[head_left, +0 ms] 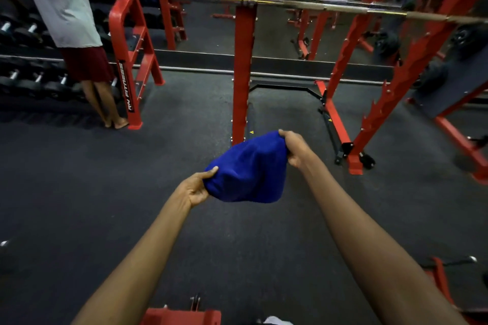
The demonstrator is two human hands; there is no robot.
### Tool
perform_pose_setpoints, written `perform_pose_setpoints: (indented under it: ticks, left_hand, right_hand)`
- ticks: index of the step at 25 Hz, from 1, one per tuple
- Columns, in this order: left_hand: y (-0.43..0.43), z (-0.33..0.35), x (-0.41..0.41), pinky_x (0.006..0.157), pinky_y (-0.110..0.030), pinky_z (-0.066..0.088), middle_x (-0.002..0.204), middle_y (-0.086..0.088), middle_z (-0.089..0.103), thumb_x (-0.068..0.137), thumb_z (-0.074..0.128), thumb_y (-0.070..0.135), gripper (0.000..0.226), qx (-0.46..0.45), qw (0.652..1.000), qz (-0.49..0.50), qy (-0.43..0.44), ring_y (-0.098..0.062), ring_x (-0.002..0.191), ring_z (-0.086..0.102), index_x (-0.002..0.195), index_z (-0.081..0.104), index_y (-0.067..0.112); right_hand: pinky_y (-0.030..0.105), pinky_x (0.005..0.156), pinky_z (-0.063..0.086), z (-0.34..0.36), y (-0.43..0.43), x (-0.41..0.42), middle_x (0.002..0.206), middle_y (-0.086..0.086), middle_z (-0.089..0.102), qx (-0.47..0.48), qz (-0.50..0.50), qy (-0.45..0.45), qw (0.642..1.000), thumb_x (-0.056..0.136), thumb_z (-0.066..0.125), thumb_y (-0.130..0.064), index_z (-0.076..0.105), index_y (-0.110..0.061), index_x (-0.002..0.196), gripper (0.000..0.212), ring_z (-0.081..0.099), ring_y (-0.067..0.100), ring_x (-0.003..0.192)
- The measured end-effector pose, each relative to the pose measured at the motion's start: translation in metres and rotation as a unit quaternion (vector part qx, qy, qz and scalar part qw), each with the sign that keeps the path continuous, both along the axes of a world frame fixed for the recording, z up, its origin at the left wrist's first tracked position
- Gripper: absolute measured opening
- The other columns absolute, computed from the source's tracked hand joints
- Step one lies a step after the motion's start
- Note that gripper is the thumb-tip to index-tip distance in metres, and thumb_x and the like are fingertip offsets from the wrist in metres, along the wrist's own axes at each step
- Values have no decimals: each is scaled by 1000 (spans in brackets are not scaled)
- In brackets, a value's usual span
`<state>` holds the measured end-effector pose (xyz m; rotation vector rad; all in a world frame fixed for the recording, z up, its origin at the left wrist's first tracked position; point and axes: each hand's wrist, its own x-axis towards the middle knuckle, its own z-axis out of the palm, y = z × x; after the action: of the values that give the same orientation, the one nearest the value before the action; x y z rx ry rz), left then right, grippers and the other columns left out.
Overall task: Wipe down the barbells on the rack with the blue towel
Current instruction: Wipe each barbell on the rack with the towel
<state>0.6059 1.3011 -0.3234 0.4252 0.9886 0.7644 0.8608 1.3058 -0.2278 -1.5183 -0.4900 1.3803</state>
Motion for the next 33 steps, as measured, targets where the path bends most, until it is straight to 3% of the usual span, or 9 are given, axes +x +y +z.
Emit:
perform_pose_setpoints:
  ticks: [3,6,12,17,20,23,26,30,33]
  left_hand:
    - [51,1,13,76,-30,62,122,-19,70,88,73,8,32,84,992,51,74,-19,86,75,119,69,-1]
    - [101,15,24,82,-30,60,103,-11,77,88,77,19,25,177,969,109,132,-19,90,73,108,73,5]
    - [183,-1,44,86,-34,55,108,-16,70,85,78,5,42,158,946,111,260,-22,91,66,121,58,-4]
    - [266,24,53,74,-21,56,100,-8,68,83,75,-6,43,231,930,111,264,-21,91,65,119,60,12]
    - [312,29,50,84,-25,57,115,-13,70,80,66,-18,50,259,937,22,233,-26,108,64,119,67,13]
    - [353,34,39,95,-36,55,115,-7,74,72,81,5,52,320,868,-59,375,-21,107,68,121,69,20]
    - [396,41,30,78,-28,49,91,3,76,82,80,27,21,362,746,-62,555,-16,92,71,103,79,23]
    - [457,43,17,78,-27,41,92,-7,69,90,74,31,19,378,714,-16,589,-24,93,65,99,78,15]
    - [499,48,9,93,-36,47,105,-12,64,86,78,30,24,437,676,7,593,-31,104,62,96,79,8]
  right_hand:
    - [25,64,56,-15,29,17,103,18,72,-7,-15,34,999,109,44,-24,63,-5,91,32,65,19,80]
    - [39,92,55,-7,68,54,113,20,73,42,39,152,987,106,46,-47,69,-1,112,51,70,30,104]
    - [28,69,50,-47,163,90,98,9,73,-31,174,-95,980,102,60,-17,69,-6,103,15,66,20,86]
    - [27,67,47,-36,248,114,94,6,67,30,94,-217,971,101,56,-9,68,-8,106,12,58,20,88]
    - [36,81,53,-31,290,119,110,12,63,56,74,-213,973,98,50,5,54,-20,131,42,57,17,84]
    - [28,81,53,-29,335,120,120,19,69,94,68,-188,975,97,52,7,67,-8,128,37,61,15,84]
    - [24,89,55,-27,380,114,122,4,65,119,119,-281,945,93,72,-11,62,-7,134,43,63,13,99]
    - [37,94,55,-32,435,94,113,3,63,96,173,-517,833,91,73,-22,71,-15,111,22,63,21,106]
    - [36,96,51,-27,466,82,110,4,54,97,160,-548,815,92,68,-27,70,-16,88,13,59,19,102]
